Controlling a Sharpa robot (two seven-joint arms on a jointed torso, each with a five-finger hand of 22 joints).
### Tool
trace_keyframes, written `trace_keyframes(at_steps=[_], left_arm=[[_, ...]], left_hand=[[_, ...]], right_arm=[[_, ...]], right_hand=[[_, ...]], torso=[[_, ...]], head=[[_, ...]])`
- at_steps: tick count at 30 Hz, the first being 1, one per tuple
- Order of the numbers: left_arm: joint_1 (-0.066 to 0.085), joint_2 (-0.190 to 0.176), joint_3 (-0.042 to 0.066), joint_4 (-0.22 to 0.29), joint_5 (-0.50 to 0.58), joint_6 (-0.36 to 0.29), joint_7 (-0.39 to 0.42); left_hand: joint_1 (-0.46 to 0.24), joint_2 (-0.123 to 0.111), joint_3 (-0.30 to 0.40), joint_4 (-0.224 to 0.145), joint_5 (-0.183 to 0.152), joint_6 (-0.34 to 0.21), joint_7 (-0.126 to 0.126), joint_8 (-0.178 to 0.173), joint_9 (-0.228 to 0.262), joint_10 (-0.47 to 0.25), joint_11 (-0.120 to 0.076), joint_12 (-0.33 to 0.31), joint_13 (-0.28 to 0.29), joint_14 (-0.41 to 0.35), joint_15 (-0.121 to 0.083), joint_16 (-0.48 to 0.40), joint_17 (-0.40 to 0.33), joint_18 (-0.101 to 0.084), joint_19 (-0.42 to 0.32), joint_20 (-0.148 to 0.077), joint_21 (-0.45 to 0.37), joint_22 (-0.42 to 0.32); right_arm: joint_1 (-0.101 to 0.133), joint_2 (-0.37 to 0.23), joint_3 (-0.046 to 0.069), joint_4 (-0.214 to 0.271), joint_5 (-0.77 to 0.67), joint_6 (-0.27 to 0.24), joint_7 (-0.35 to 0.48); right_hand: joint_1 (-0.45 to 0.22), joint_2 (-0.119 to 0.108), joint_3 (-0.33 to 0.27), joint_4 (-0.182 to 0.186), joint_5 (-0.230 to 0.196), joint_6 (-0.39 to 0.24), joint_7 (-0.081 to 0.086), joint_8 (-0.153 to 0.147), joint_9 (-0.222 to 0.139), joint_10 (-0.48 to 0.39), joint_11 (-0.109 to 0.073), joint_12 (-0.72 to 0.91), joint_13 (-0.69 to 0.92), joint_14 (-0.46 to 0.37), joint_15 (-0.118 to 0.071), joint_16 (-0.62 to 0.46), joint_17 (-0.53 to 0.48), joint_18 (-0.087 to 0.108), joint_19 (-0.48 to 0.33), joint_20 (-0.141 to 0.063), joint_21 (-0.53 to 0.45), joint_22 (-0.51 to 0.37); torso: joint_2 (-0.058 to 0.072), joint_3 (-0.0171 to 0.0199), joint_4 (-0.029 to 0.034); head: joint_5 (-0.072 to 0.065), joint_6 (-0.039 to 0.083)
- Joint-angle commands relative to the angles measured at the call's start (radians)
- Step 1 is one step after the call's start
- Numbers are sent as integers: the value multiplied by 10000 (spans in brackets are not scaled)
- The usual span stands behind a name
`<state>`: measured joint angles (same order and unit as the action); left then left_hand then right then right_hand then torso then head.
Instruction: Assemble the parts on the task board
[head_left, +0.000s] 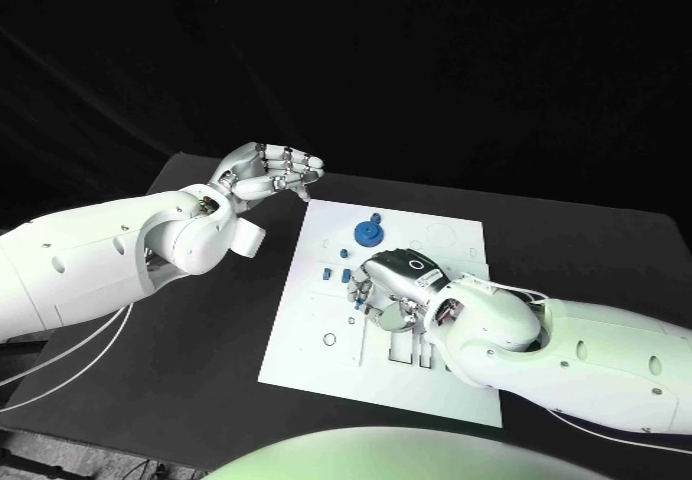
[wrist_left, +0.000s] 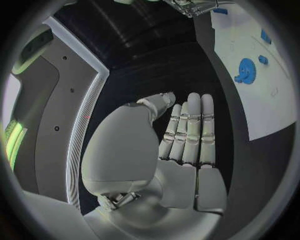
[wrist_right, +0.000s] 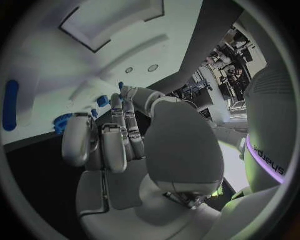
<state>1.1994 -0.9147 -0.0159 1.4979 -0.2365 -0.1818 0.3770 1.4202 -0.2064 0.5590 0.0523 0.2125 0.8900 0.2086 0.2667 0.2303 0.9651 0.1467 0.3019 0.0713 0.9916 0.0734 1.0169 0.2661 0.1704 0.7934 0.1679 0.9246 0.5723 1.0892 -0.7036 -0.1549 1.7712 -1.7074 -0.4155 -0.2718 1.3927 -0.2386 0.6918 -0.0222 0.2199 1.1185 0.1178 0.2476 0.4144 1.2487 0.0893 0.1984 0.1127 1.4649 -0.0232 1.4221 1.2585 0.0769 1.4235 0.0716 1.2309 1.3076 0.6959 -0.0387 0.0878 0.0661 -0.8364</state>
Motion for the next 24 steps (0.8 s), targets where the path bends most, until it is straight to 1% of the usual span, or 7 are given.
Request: trace_keyframes(at_steps=[1,5,9,12,17,24], left_arm=[[6,38,7,3,23,136,33],[6,60,7,-15,23,143,28],[6,79,6,-36,23,155,22],[6,85,6,-46,23,159,18],[5,101,5,-64,23,131,42],[4,118,4,-90,23,119,66]], left_hand=[[-6,97,0,-41,46,62,14,-19,-16,-31,17,5,-16,-6,-28,-57,-9,116,-32,-17,45,12],[-15,95,-4,-44,46,61,14,-20,-17,-42,20,2,-19,-8,-24,-68,-13,114,-41,-15,44,13],[-15,95,-4,-44,46,61,14,-20,-17,-42,20,2,-19,-8,-24,-68,-13,114,-41,-15,44,13],[-15,95,-4,-44,46,61,14,-20,-17,-42,20,2,-19,-8,-24,-68,-13,114,-41,-15,44,13],[-19,96,-5,-52,48,60,15,-21,-19,-52,22,1,-22,-9,-22,-80,-18,113,-50,-13,43,15],[-19,96,-5,-52,48,60,15,-21,-19,-52,22,1,-22,-9,-22,-80,-18,113,-50,-13,43,15]], right_arm=[[-58,47,-5,-35,-52,-37,88],[-148,109,-7,-56,-47,-88,106],[-234,174,-9,-76,-25,-105,130],[-272,202,-14,-99,0,-80,146],[-326,227,-24,-145,52,-36,184],[-378,259,-30,-165,72,-13,210]], right_hand=[[121,190,244,-188,30,77,0,33,9,509,-445,26,439,509,-91,44,-8,-32,11,-22,-44,1356],[121,190,244,-188,30,77,0,33,9,509,-445,26,439,509,-91,44,-8,-32,11,-22,-44,1356],[114,190,248,-190,28,75,1,32,10,508,-444,23,441,509,-90,43,-11,-29,5,-22,-55,1354],[114,190,248,-190,28,75,1,32,10,508,-444,23,441,509,-90,43,-11,-29,5,-22,-55,1354],[102,193,251,-189,26,75,3,31,11,507,-443,21,444,507,-89,39,-22,-21,-11,-21,-90,1342],[102,193,251,-189,26,75,3,31,11,507,-443,21,444,507,-89,39,-22,-21,-11,-21,-90,1342]], torso=[[2,-6,-1],[-5,-10,-3],[-8,-5,3],[-7,-7,4],[-3,-7,-1],[-3,-2,-8]], head=[[49,-48],[93,-79],[112,-98],[127,-100],[107,-106],[140,-109]])
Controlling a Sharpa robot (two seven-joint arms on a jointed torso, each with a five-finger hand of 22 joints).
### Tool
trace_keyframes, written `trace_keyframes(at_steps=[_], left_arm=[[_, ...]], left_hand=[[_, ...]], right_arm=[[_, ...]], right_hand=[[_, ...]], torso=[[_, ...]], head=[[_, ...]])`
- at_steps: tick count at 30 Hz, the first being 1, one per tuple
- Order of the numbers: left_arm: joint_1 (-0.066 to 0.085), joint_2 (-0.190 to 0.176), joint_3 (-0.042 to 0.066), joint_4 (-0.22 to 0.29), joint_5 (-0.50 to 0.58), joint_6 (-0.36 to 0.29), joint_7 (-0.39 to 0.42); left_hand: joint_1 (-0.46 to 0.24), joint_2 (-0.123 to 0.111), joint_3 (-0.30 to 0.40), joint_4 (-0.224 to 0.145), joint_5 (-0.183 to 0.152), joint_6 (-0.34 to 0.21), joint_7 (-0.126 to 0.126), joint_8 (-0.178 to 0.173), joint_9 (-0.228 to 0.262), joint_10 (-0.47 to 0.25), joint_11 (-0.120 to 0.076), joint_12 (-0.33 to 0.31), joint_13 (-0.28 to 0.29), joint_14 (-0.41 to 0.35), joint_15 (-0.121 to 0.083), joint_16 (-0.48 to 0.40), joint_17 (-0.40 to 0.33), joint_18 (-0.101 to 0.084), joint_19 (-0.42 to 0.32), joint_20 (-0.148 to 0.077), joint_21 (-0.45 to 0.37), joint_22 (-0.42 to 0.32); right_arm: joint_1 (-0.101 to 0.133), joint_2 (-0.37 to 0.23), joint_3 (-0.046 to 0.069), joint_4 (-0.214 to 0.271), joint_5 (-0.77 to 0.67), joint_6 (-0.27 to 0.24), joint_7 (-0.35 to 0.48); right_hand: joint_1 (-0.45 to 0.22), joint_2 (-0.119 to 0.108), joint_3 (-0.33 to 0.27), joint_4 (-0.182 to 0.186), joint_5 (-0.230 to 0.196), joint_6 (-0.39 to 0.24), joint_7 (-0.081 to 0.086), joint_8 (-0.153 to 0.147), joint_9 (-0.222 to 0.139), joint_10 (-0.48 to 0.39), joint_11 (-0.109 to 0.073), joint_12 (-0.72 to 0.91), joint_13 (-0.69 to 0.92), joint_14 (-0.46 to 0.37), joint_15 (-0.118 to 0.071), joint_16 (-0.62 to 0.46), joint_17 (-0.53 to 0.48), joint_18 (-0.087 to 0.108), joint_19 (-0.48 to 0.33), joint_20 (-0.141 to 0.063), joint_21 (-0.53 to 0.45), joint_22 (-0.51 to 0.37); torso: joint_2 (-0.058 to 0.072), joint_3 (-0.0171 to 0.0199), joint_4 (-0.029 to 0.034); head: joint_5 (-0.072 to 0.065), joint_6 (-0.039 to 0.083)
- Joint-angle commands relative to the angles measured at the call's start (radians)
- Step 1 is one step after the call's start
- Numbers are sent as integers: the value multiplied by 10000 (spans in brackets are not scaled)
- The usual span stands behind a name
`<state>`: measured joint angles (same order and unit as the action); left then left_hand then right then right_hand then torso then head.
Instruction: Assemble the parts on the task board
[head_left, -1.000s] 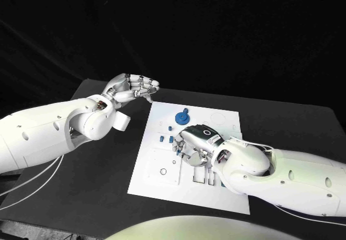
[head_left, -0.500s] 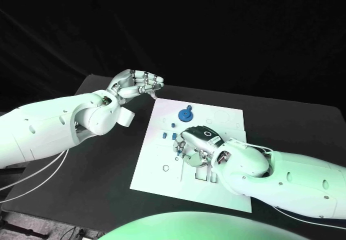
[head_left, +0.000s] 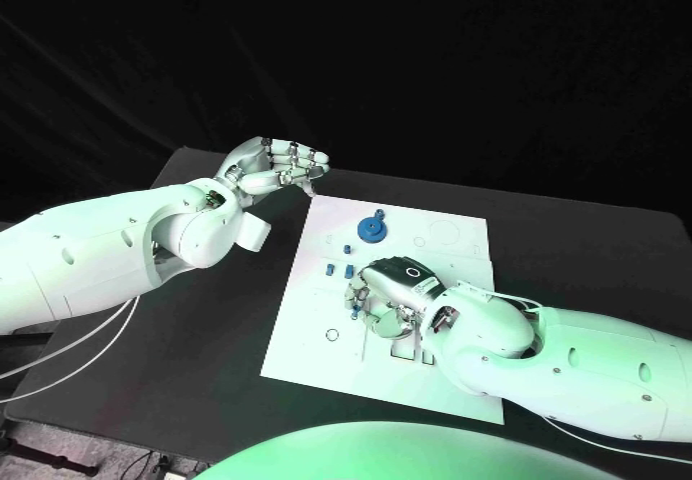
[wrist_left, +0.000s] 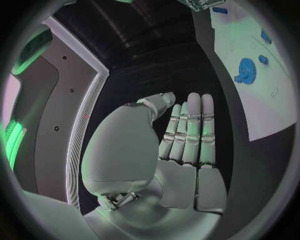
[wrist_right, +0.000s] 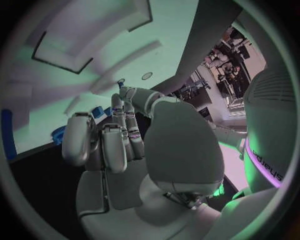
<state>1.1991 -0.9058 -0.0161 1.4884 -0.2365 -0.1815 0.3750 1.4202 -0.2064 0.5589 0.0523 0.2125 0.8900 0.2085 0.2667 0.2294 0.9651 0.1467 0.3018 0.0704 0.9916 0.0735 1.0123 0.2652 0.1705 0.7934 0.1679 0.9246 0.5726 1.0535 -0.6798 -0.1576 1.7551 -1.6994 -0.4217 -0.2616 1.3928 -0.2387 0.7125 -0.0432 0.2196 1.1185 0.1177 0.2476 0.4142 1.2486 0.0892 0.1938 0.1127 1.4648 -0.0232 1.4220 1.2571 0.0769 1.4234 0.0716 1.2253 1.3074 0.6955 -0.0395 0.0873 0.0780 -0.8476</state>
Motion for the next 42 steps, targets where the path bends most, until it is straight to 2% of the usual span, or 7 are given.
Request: trace_keyframes(at_steps=[1,25,42], left_arm=[[6,31,6,2,23,119,87],[6,11,5,-18,23,174,35],[6,-13,5,-47,23,177,20]], left_hand=[[-19,96,-5,-52,48,60,15,-21,-11,-53,22,1,-12,-10,-22,-35,-9,113,-51,-13,43,12],[-16,103,-4,-81,56,60,15,-20,-15,-74,25,1,-16,-8,-21,-63,-18,115,-67,-11,49,20],[-16,103,-5,-87,56,60,15,-20,-16,-84,26,-1,-18,-9,-20,-70,-20,115,-71,-10,50,21]], right_arm=[[-24,25,-3,-8,-7,50,109],[-69,83,-17,-154,-16,337,71],[-71,5,-20,-80,-64,-243,27]], right_hand=[[100,194,44,22,30,75,3,31,13,508,-442,66,444,507,-89,39,-8,-22,-10,-22,-34,1345],[71,203,55,21,26,68,7,26,15,501,-440,56,452,504,-87,34,-26,-10,-35,-20,-85,1332],[34,200,53,22,20,59,13,20,18,489,-436,45,458,501,-83,31,-38,-7,-47,-17,-104,1331]], torso=[[1,7,-1],[1,7,-4],[3,8,2]], head=[[21,2],[34,-43],[21,-4]])
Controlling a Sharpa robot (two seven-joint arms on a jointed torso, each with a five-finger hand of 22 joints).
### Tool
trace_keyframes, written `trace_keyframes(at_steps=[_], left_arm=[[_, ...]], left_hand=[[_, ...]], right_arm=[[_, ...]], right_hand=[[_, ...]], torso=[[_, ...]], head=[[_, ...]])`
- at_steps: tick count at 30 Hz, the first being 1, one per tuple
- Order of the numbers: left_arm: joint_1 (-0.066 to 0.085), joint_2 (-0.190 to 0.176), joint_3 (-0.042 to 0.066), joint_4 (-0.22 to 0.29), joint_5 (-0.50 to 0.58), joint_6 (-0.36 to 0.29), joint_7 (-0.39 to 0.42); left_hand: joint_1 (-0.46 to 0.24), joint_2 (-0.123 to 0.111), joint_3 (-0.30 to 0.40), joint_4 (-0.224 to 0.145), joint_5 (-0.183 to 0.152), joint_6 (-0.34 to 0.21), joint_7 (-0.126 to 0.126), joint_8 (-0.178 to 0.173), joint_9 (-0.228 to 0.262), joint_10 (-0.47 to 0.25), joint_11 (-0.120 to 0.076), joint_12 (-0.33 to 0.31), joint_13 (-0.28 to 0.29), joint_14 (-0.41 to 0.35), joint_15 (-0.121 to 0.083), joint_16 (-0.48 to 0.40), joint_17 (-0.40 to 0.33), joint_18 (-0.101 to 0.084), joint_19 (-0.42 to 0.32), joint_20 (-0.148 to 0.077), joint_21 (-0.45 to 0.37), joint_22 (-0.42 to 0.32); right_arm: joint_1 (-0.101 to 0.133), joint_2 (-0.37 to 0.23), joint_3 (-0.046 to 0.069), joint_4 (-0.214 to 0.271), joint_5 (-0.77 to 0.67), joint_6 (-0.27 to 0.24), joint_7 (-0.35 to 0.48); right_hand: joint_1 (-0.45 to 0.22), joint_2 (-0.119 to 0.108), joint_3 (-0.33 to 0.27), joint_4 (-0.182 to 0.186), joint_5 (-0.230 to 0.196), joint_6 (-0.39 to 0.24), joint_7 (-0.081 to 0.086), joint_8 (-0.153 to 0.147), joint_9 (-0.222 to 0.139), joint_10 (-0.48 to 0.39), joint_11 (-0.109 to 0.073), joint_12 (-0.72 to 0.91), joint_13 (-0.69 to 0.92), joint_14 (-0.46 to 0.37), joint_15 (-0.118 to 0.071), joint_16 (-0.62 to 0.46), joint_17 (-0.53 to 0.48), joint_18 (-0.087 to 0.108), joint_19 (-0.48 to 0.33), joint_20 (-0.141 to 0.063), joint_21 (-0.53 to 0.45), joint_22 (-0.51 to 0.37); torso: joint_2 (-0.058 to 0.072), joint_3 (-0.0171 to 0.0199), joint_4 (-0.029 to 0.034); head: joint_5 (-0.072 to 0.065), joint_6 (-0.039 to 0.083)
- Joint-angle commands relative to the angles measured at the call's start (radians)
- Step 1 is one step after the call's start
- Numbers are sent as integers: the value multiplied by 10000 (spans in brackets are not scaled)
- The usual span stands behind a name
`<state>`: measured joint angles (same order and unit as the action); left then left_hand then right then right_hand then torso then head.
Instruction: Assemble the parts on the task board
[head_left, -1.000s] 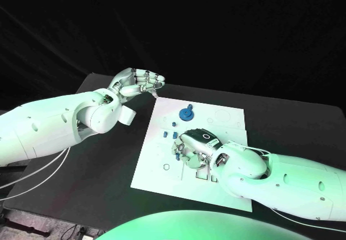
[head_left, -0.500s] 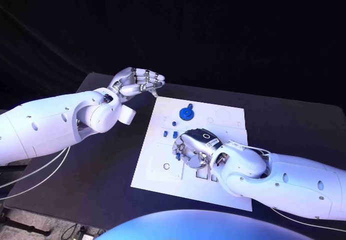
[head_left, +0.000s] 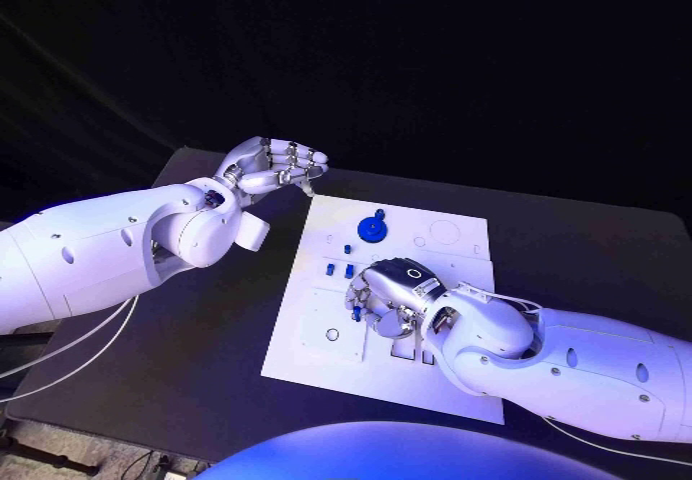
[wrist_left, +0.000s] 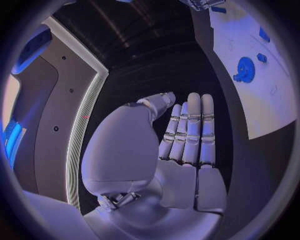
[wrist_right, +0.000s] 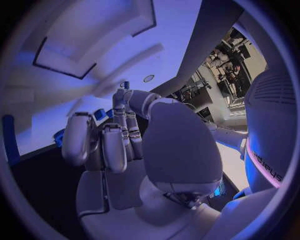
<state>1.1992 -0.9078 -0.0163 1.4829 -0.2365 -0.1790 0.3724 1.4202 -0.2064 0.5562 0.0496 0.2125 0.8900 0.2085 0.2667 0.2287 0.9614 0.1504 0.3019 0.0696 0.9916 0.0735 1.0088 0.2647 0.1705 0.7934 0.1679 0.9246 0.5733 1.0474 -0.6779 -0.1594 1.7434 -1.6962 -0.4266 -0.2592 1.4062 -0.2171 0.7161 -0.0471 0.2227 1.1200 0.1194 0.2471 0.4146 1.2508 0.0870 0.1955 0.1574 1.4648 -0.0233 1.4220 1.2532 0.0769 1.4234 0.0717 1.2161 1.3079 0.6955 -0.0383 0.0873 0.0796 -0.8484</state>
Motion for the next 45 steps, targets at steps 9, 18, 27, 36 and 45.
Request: trace_keyframes(at_steps=[9,18,27,36,45], left_arm=[[6,0,6,1,23,157,42],[6,-3,6,9,22,160,37],[6,-2,6,17,20,157,41],[6,-12,6,21,19,155,31],[6,-14,6,20,19,157,27]], left_hand=[[-13,100,22,-77,57,63,14,-18,-9,-72,-8,-9,-15,-15,-18,-50,-20,114,-82,-9,52,18],[-12,99,22,-82,57,64,14,-17,-9,-83,-6,-12,-17,-17,-17,-55,-21,114,-86,-8,52,19],[-13,98,20,-87,57,65,14,-15,-10,-96,-4,-16,-18,-20,-15,-61,-23,113,-91,-6,52,20],[-14,99,19,-92,57,66,15,-14,-10,-105,-2,-17,-19,-22,-13,-66,-25,112,-96,-5,53,22],[-15,100,18,-97,56,66,16,-13,-10,-115,-1,-19,-20,-23,-12,-72,-27,112,-100,-4,53,23]], right_arm=[[-13,-65,-3,93,-102,-358,-73],[-17,-18,-3,77,-120,-448,-153],[-19,78,-3,-50,-233,-430,-219],[-45,162,-4,-166,-302,-384,-254],[-62,190,-7,-179,-300,-321,-235]], right_hand=[[-113,-20,13,61,-14,40,-1,23,15,462,-412,23,14,502,-81,34,6,-8,-46,-16,-8,1330],[-113,-20,13,61,-14,40,-1,23,15,462,-412,23,14,502,-81,34,6,-8,-46,-16,-8,1330],[-118,-20,13,61,-14,39,-1,23,16,461,-412,22,15,502,-81,34,5,-8,-47,-15,-9,1330],[-149,-19,10,56,-17,31,1,19,20,452,-411,12,24,498,-78,30,-10,-3,-59,-11,-29,1329],[-149,-19,10,56,-17,31,1,19,20,452,-411,12,24,498,-78,30,-10,-3,-59,-11,-29,1329]], torso=[[5,-4,-1],[10,-2,3],[0,-8,6],[8,-5,4],[2,-4,2]], head=[[6,6],[3,6],[-1,5],[9,-6],[14,-33]])
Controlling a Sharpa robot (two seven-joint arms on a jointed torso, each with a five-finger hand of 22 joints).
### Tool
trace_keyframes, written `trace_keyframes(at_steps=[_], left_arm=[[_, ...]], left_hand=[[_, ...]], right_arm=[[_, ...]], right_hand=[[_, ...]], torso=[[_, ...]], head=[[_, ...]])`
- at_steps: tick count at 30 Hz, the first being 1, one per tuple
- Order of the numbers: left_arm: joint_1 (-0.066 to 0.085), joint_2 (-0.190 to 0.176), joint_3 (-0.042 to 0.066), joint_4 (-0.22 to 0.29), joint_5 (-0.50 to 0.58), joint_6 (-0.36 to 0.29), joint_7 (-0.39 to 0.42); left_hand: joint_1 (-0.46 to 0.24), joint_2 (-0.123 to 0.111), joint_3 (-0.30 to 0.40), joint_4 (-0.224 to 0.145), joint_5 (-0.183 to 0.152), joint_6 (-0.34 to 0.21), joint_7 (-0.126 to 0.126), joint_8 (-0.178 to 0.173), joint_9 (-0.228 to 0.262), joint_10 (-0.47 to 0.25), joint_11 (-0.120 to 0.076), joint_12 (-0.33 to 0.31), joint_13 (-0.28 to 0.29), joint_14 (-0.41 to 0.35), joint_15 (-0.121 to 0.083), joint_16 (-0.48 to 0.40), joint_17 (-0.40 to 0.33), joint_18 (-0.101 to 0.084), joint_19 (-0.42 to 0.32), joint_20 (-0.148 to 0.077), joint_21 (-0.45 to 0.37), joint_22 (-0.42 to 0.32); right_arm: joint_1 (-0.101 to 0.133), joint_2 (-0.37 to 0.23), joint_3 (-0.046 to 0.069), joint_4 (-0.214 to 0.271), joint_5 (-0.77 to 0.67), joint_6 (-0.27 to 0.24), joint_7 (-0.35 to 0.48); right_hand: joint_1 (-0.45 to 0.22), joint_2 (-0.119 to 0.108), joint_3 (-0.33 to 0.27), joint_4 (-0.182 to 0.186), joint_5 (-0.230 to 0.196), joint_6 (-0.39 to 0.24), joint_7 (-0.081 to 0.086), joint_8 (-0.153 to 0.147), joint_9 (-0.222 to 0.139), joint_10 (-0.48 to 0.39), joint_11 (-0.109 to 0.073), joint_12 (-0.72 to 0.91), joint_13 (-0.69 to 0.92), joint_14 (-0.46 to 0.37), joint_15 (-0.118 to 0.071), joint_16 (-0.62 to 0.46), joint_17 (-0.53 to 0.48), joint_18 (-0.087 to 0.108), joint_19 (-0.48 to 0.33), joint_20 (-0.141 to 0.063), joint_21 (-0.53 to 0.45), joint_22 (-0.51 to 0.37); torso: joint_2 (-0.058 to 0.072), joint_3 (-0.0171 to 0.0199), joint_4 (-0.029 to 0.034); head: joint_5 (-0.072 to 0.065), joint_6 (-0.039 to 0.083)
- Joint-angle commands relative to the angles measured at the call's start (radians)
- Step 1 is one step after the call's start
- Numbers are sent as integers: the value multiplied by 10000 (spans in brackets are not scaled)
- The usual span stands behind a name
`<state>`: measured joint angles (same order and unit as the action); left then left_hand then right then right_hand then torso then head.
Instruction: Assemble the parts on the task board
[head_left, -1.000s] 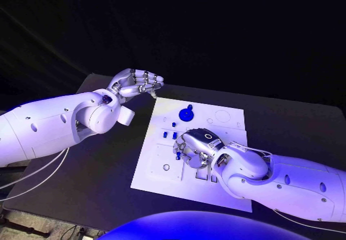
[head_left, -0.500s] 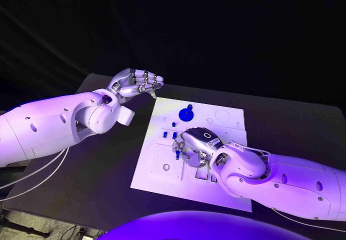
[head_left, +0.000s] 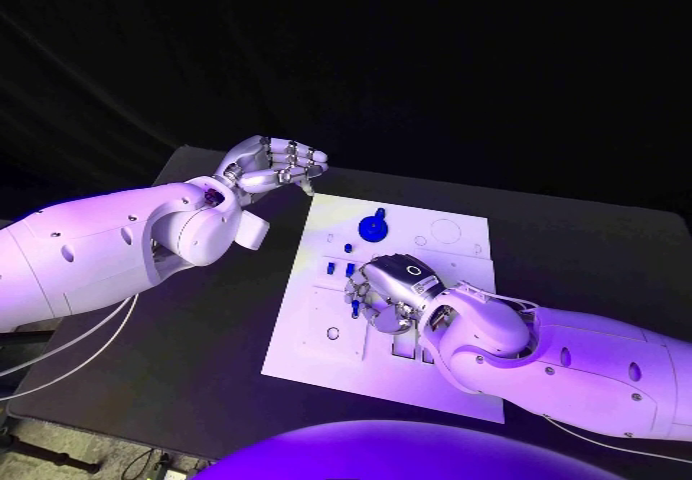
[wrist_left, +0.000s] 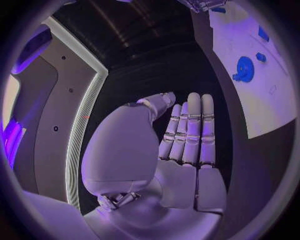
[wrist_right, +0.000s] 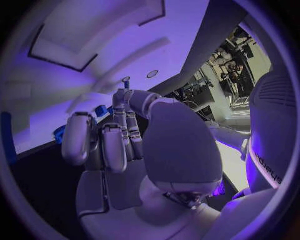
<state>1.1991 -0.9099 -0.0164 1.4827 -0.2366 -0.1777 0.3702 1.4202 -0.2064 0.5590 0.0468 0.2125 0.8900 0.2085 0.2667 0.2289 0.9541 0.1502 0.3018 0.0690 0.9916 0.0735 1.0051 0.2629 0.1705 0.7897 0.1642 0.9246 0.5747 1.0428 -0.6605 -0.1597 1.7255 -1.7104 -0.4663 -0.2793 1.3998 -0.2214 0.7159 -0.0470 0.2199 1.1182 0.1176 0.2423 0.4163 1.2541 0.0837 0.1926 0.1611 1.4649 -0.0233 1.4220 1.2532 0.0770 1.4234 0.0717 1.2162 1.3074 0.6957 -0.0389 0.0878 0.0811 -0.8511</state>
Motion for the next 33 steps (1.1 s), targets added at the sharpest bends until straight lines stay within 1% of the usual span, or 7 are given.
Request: trace_keyframes(at_steps=[1,12,24,33], left_arm=[[6,7,6,22,20,143,49],[6,5,6,22,20,146,39],[6,1,6,20,17,151,26],[6,1,6,11,16,160,5]], left_hand=[[-15,99,-11,-69,56,67,16,-13,-12,-41,1,-19,-13,-23,-12,-34,-9,111,-63,33,53,9],[-15,99,-11,-69,56,67,16,-13,-12,-41,1,-19,-13,-23,-12,-34,-9,111,-63,33,53,9],[-15,99,-11,-69,56,67,16,-13,-12,-41,1,-19,-13,-23,-12,-34,-9,111,-63,33,53,9],[-20,110,-17,-95,56,60,23,-12,-17,-76,8,-18,-13,-24,-5,-58,-15,111,-85,40,59,18]], right_arm=[[-18,18,-5,-5,-156,84,-33],[-47,65,-15,-87,-174,123,-67],[-84,110,-25,-123,-182,183,-63],[-95,109,-30,-134,-143,148,-6]], right_hand=[[-86,24,13,55,11,49,19,67,4,419,-378,41,-12,498,-78,30,-10,-4,-59,-11,-29,1334],[-102,24,12,46,11,43,19,65,7,413,-377,34,-5,501,-77,40,5,-2,-65,-9,-37,1336],[-115,21,10,40,10,35,21,60,9,403,-375,26,-1,500,-76,40,3,2,-75,-8,-55,1332],[-188,3,-22,31,2,-43,55,19,6,312,-346,-35,3,499,-55,47,-2,5,-93,7,-81,1335]], torso=[[-2,3,-4],[6,4,-1],[-1,3,-8],[2,6,-4]], head=[[-2,-6],[2,-5],[2,-30],[3,-26]])
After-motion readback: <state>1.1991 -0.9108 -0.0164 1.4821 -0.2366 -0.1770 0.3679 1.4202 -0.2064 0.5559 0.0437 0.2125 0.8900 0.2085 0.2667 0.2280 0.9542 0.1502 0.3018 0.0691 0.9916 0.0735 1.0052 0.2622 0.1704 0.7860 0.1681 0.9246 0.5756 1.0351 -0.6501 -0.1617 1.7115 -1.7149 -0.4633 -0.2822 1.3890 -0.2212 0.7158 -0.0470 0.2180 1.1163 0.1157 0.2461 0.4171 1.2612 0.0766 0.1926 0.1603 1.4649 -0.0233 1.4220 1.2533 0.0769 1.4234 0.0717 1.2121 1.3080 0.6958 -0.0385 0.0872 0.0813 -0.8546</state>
